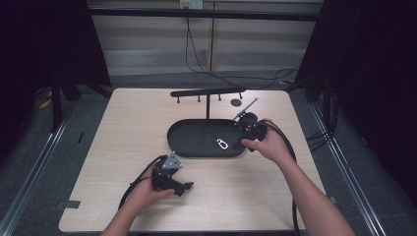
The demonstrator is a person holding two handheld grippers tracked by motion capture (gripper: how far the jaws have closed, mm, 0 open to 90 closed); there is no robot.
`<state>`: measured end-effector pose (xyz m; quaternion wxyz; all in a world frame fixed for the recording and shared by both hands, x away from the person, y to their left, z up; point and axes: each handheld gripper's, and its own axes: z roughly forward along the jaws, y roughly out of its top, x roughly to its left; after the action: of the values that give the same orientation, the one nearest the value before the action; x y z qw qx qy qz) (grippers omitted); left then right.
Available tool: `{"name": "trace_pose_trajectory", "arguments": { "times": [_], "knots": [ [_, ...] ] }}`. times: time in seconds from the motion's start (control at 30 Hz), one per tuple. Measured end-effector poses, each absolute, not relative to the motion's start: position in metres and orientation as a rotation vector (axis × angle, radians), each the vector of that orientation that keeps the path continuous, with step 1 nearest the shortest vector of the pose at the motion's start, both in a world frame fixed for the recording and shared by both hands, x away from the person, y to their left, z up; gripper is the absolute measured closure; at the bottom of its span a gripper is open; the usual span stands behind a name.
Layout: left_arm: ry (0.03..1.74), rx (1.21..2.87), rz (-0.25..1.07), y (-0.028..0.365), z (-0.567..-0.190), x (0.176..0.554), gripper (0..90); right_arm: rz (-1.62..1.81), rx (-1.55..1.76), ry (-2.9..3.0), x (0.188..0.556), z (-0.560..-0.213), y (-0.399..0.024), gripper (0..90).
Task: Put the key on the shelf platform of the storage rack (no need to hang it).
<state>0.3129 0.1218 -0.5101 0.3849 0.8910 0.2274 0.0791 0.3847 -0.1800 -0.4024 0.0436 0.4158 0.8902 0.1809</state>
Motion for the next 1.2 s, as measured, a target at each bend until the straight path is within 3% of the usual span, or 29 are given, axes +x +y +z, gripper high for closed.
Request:
{"name": "trace_pose_trajectory", "arguments": {
  "times": [1.2],
  "knots": [
    [0.572,2.277,0.204,0.122,-0.51,0.313,10.1,0.516,1.214,2.746,0.345,-0.424,-0.214,33.3]
  ]
}}
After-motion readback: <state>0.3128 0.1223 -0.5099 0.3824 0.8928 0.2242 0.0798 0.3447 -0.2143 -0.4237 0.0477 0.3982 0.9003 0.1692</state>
